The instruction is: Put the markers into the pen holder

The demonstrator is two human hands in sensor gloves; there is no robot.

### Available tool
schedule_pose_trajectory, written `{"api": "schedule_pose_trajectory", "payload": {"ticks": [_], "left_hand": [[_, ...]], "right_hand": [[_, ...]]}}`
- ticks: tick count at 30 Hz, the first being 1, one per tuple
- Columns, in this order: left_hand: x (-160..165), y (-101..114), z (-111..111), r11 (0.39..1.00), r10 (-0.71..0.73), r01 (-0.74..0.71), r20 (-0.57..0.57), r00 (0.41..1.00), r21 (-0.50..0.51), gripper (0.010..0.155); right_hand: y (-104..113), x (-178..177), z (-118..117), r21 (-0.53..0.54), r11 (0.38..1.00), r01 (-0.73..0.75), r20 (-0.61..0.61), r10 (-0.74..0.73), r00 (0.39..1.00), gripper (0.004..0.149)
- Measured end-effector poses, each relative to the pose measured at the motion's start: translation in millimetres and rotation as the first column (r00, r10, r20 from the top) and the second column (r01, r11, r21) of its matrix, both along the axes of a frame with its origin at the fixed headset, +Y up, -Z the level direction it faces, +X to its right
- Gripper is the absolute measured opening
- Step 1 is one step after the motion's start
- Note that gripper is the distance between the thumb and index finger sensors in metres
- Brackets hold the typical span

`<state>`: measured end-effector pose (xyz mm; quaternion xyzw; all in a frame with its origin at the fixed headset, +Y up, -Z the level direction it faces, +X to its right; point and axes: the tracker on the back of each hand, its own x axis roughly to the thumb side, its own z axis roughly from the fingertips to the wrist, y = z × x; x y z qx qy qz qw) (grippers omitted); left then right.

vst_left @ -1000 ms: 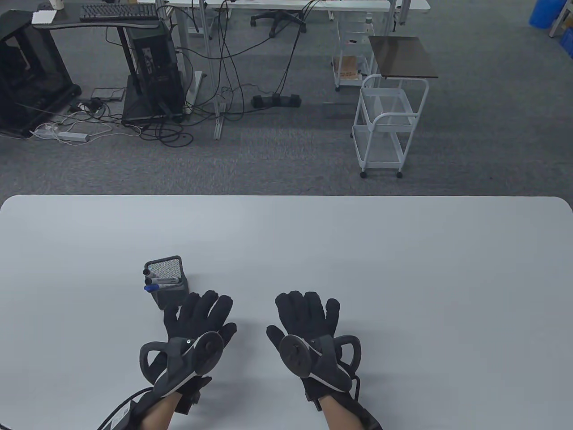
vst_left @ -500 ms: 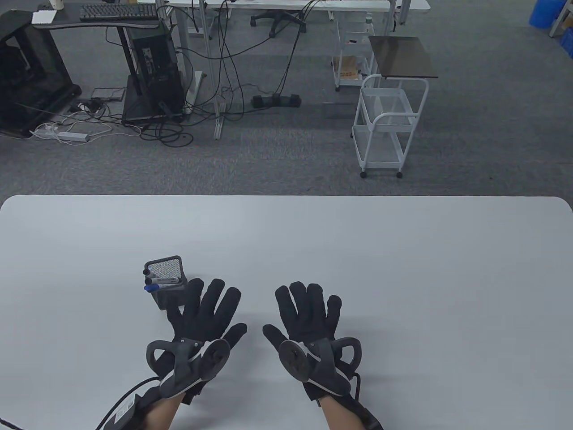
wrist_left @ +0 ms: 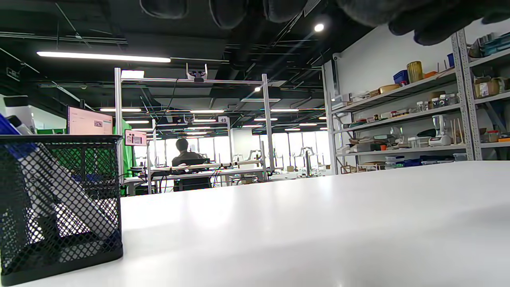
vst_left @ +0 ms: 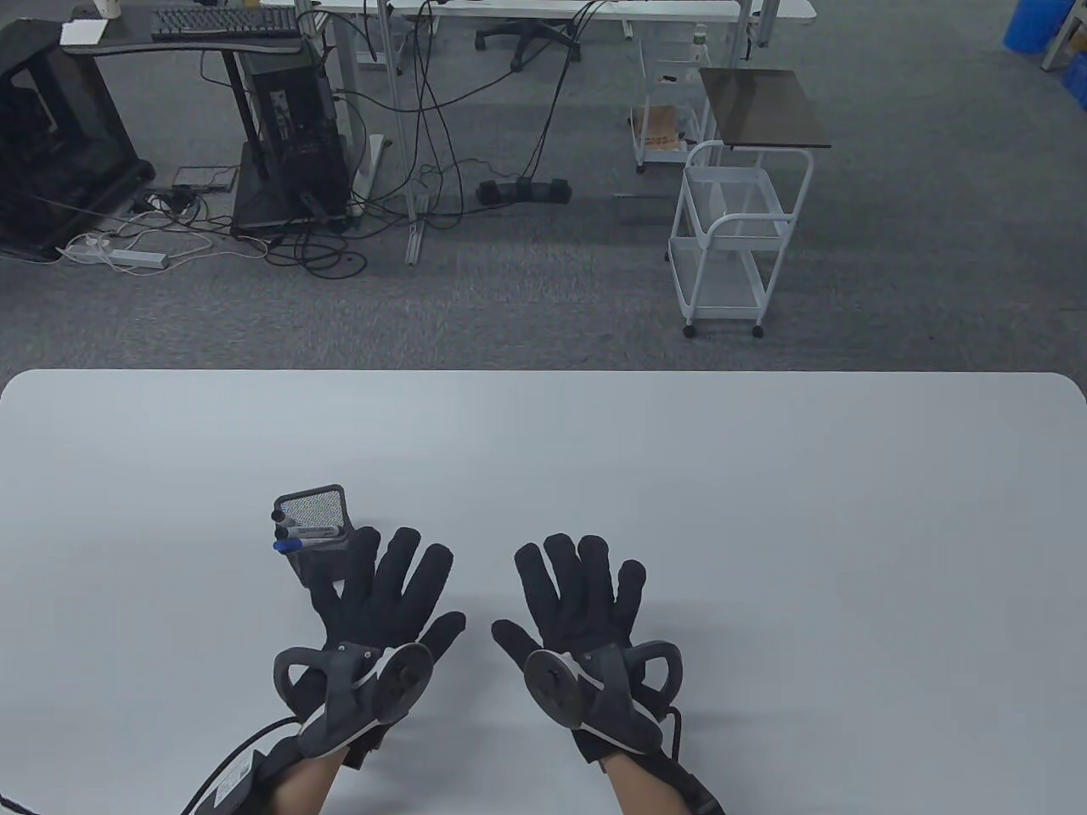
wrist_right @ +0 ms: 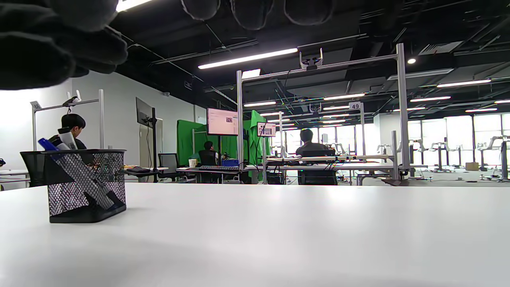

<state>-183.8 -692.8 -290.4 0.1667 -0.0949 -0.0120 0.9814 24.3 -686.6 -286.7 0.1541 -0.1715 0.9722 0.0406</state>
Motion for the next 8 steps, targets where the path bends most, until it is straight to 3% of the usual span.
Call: {"api": "schedule_pose_trajectory", "payload": {"ticks": [8], "left_hand": [[-0.4,0.3,0.1,1.000,0.004,-0.004,0.001,1.000,-0.003,0.071]], "right_hand": [[0.4,-0.6,0.7,0.000,1.000,-0.006,0.001,0.006,1.000,0.079]]}}
